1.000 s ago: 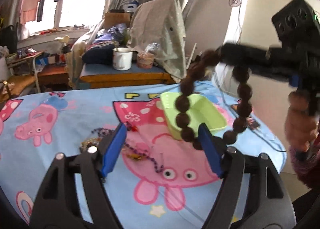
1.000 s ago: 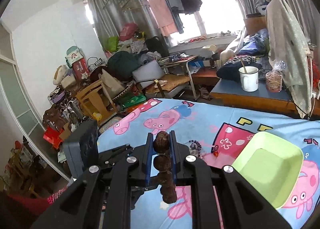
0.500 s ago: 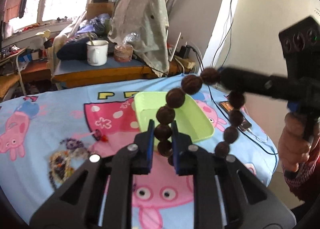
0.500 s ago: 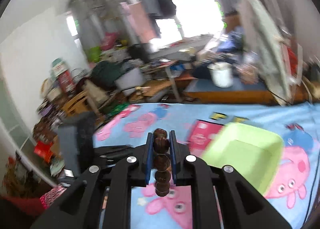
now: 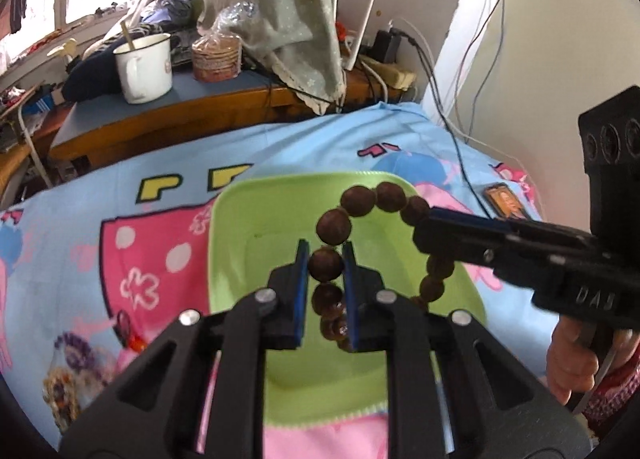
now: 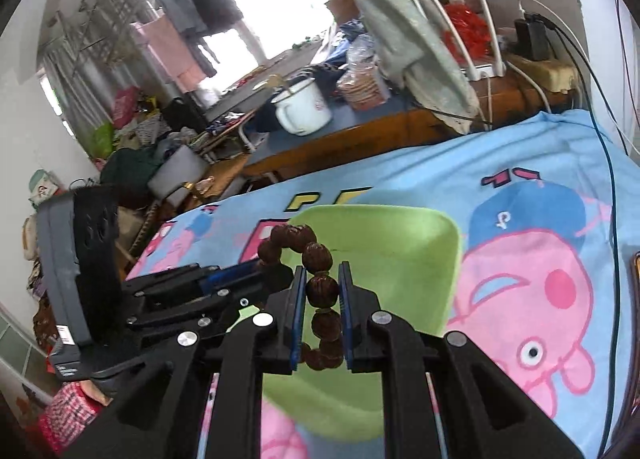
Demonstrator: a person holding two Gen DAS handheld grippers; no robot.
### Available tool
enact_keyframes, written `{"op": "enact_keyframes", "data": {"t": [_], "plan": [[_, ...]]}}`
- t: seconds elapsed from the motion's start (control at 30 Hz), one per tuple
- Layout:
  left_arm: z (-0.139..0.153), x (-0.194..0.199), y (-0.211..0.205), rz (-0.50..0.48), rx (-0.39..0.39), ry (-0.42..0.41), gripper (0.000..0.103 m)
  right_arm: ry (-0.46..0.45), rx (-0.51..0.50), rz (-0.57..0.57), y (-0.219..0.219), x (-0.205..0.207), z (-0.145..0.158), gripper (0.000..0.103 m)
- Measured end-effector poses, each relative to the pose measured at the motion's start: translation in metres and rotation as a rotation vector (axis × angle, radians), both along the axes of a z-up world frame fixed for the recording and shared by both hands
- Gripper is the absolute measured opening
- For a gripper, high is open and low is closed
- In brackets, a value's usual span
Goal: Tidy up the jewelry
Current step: 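Lower the brown bracelet into the green basket and open the right tool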
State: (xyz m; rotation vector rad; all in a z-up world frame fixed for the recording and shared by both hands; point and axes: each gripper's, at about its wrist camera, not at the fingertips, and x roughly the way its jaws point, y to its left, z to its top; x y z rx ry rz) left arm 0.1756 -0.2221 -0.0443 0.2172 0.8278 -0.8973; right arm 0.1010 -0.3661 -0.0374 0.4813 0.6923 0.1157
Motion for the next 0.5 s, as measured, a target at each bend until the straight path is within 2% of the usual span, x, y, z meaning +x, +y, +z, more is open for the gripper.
{"op": "enact_keyframes", "data": {"t": [0.07,0.1,0.17,0.2,0.27,0.3,0.37,0.43,0.5], "plan": [[-0.002,0.004,-0.006,0.018,0.026,-0.018,0.018,0.000,-0.032,-0.034,-0.002,0.005,-0.002,0.000],[-0.003,0.008,-0.009,0.043,0.052,-0.030,0.031,0.008,-0.081,-0.063,-0.003,0.009,-0.004,0.000],[-0.001,0.009,-0.003,0.085,0.049,-0.057,0.042,0.009,-0.150,-0.121,-0.005,0.012,-0.004,0.000],[0.001,0.008,0.003,0.095,0.034,-0.065,0.043,-0.011,-0.157,-0.154,-0.008,0.006,-0.003,0.000],[0.007,0.003,0.018,0.111,0.010,-0.076,0.043,-0.057,-0.109,-0.150,-0.010,-0.006,-0.004,0.000],[0.011,-0.001,0.031,0.123,-0.017,-0.084,0.043,-0.105,-0.072,-0.118,-0.006,-0.016,-0.003,0.000],[0.016,-0.007,0.053,0.147,-0.049,-0.096,0.043,-0.158,-0.086,-0.052,0.006,-0.026,-0.001,0.004],[0.016,-0.013,0.081,0.192,-0.058,-0.113,0.044,-0.170,-0.155,0.053,0.028,-0.030,0.000,0.004],[0.012,-0.017,0.113,0.253,-0.043,-0.128,0.046,-0.139,-0.159,0.200,0.051,-0.032,-0.005,0.004]]}}
